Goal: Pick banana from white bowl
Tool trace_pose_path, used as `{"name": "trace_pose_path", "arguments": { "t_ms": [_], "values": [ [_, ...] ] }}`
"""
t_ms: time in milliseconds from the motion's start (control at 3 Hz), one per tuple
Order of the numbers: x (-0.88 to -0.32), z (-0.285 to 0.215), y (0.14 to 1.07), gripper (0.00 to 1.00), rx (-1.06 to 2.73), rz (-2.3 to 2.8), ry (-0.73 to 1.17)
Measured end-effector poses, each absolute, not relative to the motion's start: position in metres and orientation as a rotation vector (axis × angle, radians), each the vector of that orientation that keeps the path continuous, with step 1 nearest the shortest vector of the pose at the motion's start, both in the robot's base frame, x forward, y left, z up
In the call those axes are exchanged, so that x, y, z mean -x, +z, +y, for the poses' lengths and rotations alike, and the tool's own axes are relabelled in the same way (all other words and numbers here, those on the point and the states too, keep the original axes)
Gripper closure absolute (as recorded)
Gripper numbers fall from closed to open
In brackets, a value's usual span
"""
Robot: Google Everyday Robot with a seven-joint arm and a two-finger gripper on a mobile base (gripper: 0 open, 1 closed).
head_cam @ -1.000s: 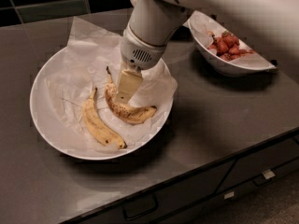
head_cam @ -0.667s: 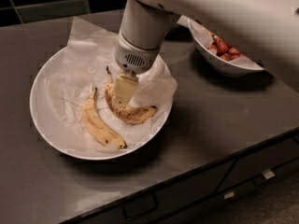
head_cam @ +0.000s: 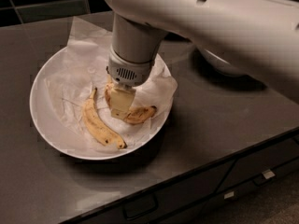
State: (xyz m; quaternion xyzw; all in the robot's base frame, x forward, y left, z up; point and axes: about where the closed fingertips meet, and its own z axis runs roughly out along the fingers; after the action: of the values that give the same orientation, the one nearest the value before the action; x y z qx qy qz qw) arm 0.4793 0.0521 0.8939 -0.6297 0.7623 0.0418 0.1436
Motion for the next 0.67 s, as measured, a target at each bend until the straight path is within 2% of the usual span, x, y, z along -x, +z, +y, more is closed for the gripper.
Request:
{"name": "trace_pose_path", "arguments": {
  "t_ms": [667],
  "values": [
    [-0.4813, 0.0677, 0.8764, 0.41, 1.791, 2.167, 0.122]
  ]
}}
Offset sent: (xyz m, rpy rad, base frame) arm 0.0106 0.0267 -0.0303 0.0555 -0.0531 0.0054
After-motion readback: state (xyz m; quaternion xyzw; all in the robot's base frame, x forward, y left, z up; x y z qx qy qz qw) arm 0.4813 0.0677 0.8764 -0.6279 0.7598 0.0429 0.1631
